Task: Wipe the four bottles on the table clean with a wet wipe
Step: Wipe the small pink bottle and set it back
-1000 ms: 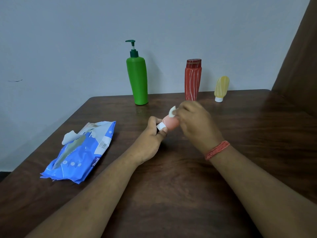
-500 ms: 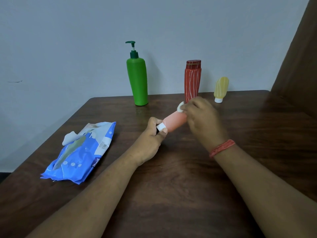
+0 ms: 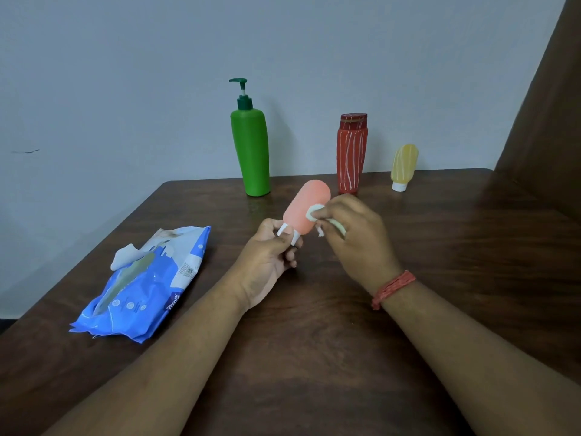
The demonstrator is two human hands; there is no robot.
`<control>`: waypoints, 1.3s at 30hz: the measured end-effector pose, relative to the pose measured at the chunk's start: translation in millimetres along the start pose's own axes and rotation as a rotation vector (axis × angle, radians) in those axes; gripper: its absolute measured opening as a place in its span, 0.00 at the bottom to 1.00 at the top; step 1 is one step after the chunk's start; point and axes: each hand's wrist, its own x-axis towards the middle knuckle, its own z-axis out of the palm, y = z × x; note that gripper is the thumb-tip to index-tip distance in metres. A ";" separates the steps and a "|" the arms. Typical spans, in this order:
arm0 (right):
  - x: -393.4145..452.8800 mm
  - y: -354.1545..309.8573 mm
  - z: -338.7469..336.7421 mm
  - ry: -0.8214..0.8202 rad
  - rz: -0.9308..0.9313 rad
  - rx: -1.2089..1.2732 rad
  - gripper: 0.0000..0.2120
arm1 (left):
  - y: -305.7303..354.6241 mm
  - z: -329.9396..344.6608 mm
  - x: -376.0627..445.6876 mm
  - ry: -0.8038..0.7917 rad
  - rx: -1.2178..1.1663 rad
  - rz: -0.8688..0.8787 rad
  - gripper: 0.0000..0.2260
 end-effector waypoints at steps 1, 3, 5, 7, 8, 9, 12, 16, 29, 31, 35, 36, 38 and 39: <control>1.4 0.9 -0.9 0.032 -0.003 -0.004 0.08 | -0.3 0.1 -0.3 -0.029 -0.018 -0.006 0.03; 6.3 4.9 -6.6 0.135 0.038 -0.006 0.08 | -1.2 1.6 -1.5 -0.097 -0.040 -0.026 0.08; 9.4 7.8 -12.7 0.182 0.082 -0.034 0.07 | -1.6 4.8 -3.3 -0.139 -0.034 -0.038 0.08; 6.9 7.8 -12.4 0.158 0.080 -0.028 0.07 | -1.6 6.4 -3.9 -0.118 -0.019 -0.039 0.04; 4.0 5.9 -9.5 0.124 0.068 0.000 0.07 | -1.3 6.1 -3.8 -0.091 -0.022 -0.033 0.03; 0.5 3.0 -5.3 0.074 0.049 0.029 0.07 | -1.0 5.2 -3.7 -0.061 -0.036 -0.028 0.03; -7.0 -7.7 6.8 -0.109 -0.053 0.062 0.06 | 1.6 2.3 -2.5 0.011 -0.096 -0.009 0.03; -1.5 -7.0 4.2 -0.045 -0.071 0.001 0.06 | 0.2 2.5 -2.2 -0.028 -0.049 0.006 0.03; 8.7 5.8 -10.2 0.144 0.011 -0.070 0.06 | 0.3 2.1 -5.3 -0.112 0.282 0.047 0.09; 12.1 10.0 -17.3 0.195 0.102 -0.088 0.06 | -1.4 1.9 -3.7 -0.146 0.490 0.058 0.05; 11.6 10.3 -21.7 0.185 0.087 -0.114 0.06 | -1.1 4.7 -3.1 -0.150 0.688 0.054 0.05; 11.0 9.3 -20.1 0.175 0.051 -0.121 0.06 | -0.8 4.3 -3.2 -0.143 0.707 0.055 0.05; 9.9 6.5 -15.1 0.127 -0.009 -0.163 0.07 | 0.0 4.0 -3.5 -0.127 0.756 0.059 0.05; 9.2 4.3 -12.2 0.090 -0.033 -0.185 0.07 | 0.4 4.7 -4.0 -0.118 0.771 0.059 0.06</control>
